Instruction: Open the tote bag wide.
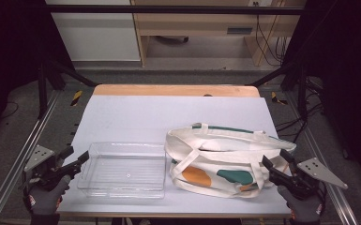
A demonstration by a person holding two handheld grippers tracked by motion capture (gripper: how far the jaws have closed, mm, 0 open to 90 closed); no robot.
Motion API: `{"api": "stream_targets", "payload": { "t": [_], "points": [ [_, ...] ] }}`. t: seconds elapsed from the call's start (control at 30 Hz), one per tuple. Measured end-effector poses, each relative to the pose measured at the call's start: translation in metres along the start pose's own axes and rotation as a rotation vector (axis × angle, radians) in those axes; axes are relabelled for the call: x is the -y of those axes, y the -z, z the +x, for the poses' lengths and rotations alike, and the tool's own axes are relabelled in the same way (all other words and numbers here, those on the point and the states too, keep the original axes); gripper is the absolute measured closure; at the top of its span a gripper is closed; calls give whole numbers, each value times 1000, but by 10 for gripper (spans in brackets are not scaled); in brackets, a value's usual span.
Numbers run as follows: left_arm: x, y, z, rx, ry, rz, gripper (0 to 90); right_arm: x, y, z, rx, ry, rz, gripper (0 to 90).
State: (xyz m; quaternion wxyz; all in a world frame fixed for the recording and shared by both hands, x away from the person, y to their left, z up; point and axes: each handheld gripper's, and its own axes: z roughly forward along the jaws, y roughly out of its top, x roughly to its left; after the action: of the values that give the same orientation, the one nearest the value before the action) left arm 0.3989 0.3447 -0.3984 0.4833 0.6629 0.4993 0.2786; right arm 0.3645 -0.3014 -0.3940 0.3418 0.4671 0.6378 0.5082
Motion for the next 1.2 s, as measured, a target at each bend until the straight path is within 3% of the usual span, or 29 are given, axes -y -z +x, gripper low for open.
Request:
{"api": "stream_targets", "payload": {
  "t": [0.23, 0.57, 0.7, 1.03, 1.2],
  "points": [
    [-10, 2, -7, 22, 5, -18, 342, -16, -21, 23, -76, 17, 12, 360],
    [-24, -15, -26, 59, -20, -16, 341, -17, -53, 65, -200, 68, 86, 395],
    [-27, -21, -33, 74, -29, -18, 341, -15, -62, 76, -221, 68, 107, 408],
    [-44, -47, -76, 141, -88, -20, 341, -4, -75, 94, -265, 77, 142, 381],
    [-48, -59, -92, 153, -114, -10, 339, 0, -80, 102, -275, 97, 155, 342]
  ]
}}
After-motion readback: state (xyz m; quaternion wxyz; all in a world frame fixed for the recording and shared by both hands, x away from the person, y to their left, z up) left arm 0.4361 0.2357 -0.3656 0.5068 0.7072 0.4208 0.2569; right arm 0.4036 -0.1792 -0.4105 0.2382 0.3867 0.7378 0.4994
